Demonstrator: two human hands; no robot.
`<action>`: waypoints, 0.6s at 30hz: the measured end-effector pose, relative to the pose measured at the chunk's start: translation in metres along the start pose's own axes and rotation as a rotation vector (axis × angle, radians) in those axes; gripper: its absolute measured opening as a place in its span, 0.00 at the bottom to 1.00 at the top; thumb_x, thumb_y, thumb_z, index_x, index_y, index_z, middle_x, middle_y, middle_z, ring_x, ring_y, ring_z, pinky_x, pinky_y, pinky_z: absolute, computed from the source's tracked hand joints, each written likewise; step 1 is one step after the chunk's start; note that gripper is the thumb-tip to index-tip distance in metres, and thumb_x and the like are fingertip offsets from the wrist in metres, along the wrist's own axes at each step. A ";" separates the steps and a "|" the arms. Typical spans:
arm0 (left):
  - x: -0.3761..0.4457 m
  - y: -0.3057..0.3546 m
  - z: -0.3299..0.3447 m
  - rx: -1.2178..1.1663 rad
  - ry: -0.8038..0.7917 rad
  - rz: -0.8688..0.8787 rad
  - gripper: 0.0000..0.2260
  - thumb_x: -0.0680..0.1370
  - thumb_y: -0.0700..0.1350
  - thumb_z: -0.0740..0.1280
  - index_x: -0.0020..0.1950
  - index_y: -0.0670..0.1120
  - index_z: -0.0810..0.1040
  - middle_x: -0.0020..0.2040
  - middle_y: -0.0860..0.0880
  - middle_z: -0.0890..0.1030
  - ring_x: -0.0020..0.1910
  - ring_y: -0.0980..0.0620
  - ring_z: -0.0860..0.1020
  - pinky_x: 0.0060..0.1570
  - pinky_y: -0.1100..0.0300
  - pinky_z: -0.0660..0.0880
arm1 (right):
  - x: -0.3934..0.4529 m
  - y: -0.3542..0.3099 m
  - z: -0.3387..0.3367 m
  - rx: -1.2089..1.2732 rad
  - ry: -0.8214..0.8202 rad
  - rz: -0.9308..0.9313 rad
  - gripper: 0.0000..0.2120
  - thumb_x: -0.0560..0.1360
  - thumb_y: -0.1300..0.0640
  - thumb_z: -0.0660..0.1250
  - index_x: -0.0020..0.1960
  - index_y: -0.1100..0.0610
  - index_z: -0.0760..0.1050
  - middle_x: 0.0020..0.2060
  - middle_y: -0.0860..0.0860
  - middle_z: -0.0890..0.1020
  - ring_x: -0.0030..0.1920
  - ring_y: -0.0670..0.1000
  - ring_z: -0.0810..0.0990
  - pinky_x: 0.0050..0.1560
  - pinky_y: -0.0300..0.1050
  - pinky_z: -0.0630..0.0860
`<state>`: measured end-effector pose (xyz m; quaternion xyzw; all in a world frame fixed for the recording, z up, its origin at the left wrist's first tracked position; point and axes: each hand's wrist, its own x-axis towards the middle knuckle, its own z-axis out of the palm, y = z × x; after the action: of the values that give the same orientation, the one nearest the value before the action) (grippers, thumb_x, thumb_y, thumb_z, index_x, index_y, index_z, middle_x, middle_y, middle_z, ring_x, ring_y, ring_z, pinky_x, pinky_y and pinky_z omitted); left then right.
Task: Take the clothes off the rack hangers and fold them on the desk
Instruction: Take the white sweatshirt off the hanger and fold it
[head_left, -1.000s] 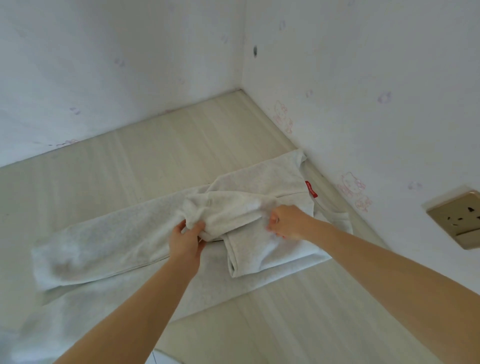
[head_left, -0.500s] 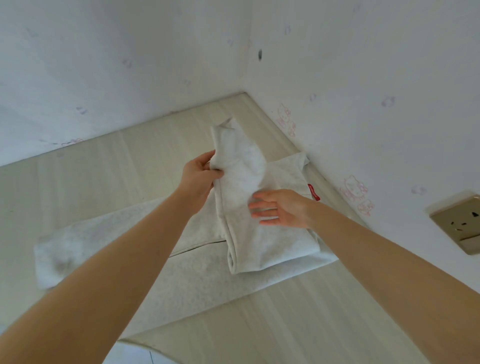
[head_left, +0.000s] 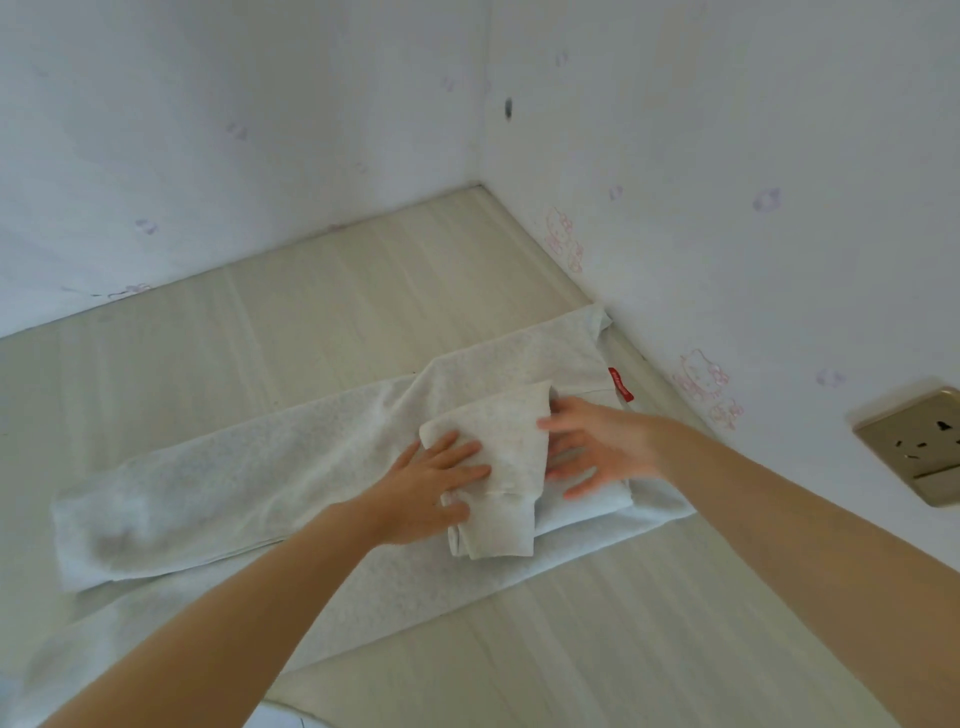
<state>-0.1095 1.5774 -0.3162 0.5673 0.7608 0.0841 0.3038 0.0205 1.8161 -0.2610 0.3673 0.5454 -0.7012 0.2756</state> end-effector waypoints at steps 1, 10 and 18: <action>-0.001 0.000 0.005 0.071 -0.019 0.000 0.29 0.80 0.59 0.59 0.78 0.62 0.51 0.79 0.61 0.41 0.76 0.56 0.33 0.76 0.48 0.35 | 0.003 0.005 0.011 -0.119 0.031 0.012 0.39 0.72 0.52 0.74 0.74 0.41 0.54 0.60 0.57 0.79 0.56 0.57 0.82 0.51 0.59 0.80; 0.004 -0.004 0.007 0.331 -0.023 -0.116 0.39 0.70 0.75 0.47 0.76 0.66 0.36 0.76 0.61 0.30 0.73 0.50 0.25 0.70 0.42 0.28 | 0.025 0.015 0.031 -0.664 0.495 -0.246 0.44 0.75 0.64 0.68 0.77 0.51 0.41 0.47 0.53 0.73 0.40 0.51 0.77 0.39 0.46 0.79; 0.007 0.002 0.037 0.270 0.030 -0.193 0.37 0.71 0.75 0.42 0.73 0.65 0.29 0.75 0.57 0.27 0.74 0.48 0.26 0.72 0.36 0.34 | 0.061 0.025 0.037 -0.781 0.606 -0.293 0.40 0.76 0.55 0.64 0.78 0.49 0.41 0.67 0.57 0.71 0.61 0.59 0.76 0.60 0.55 0.74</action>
<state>-0.0885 1.5763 -0.3475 0.5259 0.8206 -0.0398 0.2201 -0.0028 1.7746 -0.3194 0.3435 0.8676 -0.3388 0.1206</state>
